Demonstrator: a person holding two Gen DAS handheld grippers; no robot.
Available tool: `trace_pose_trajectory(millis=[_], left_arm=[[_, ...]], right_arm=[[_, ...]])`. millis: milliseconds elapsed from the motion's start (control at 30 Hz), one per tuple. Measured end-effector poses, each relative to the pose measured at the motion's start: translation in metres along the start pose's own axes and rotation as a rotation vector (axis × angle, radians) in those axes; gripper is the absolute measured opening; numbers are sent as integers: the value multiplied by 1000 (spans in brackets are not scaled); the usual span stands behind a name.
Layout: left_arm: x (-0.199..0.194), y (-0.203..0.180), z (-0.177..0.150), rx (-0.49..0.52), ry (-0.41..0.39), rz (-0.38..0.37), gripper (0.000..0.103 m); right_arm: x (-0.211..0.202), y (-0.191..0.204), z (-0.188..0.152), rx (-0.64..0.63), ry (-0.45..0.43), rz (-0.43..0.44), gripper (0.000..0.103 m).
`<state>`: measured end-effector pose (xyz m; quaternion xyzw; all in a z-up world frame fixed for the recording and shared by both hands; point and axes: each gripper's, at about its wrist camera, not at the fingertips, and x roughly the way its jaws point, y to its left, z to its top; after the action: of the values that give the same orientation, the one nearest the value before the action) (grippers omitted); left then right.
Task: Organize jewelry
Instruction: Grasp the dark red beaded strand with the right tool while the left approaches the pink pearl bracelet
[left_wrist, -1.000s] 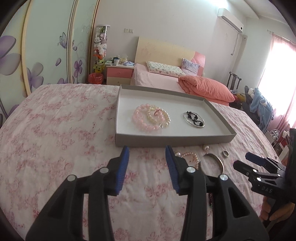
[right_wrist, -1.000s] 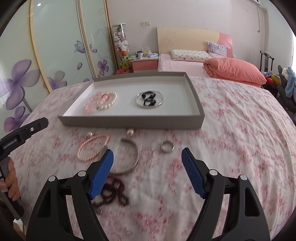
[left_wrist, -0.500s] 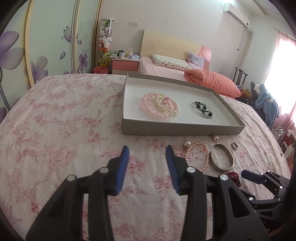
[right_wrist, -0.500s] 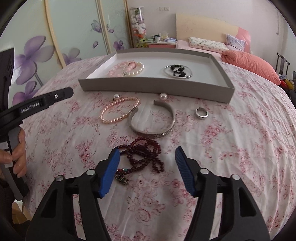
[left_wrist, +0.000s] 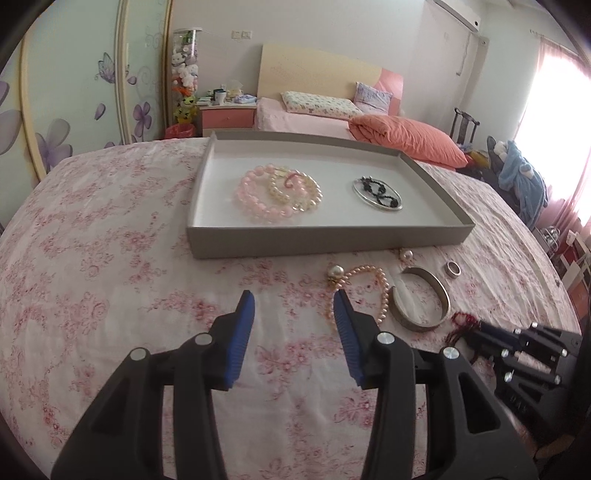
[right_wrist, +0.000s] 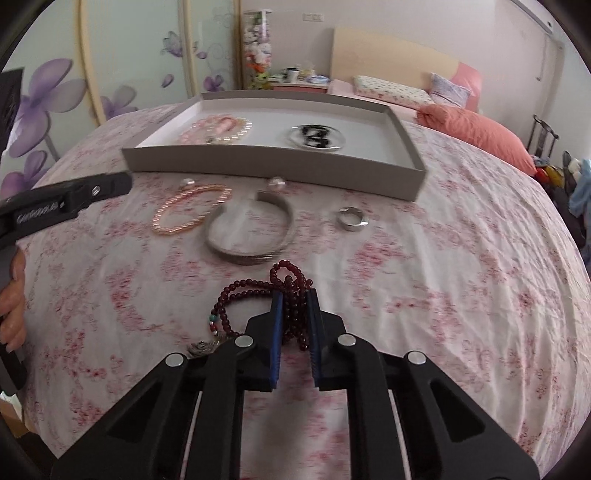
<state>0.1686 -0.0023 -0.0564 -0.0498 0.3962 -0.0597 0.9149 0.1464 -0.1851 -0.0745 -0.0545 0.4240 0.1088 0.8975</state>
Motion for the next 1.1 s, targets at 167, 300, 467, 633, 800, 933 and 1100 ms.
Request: trace_pose_trajectory(millis=[167,300,467,633,800,933,1100], left_arm=[[15,-18,-2,47,54,-6,44],[27,-29,-2,69,89,-6,39],[41,-42,1,97,120,13,24],[46,-49,0,135,111,54,9],[42,-50,-4,165,108,61,7],[34,-40,-9,160,113,58,7],[17,-12,-20,141,107,95,7]], right_arm=[[5,-29,4,93,-1,-72,13],[5,-33,4,105,-1,-67,13],[6,-35,5,113,0,-51,14],[6,-36,4,124,0,-37,14],[6,-37,4,126,0,-34,14],[6,-36,5,126,0,-35,14],[8,-34,6,116,0,-38,14]])
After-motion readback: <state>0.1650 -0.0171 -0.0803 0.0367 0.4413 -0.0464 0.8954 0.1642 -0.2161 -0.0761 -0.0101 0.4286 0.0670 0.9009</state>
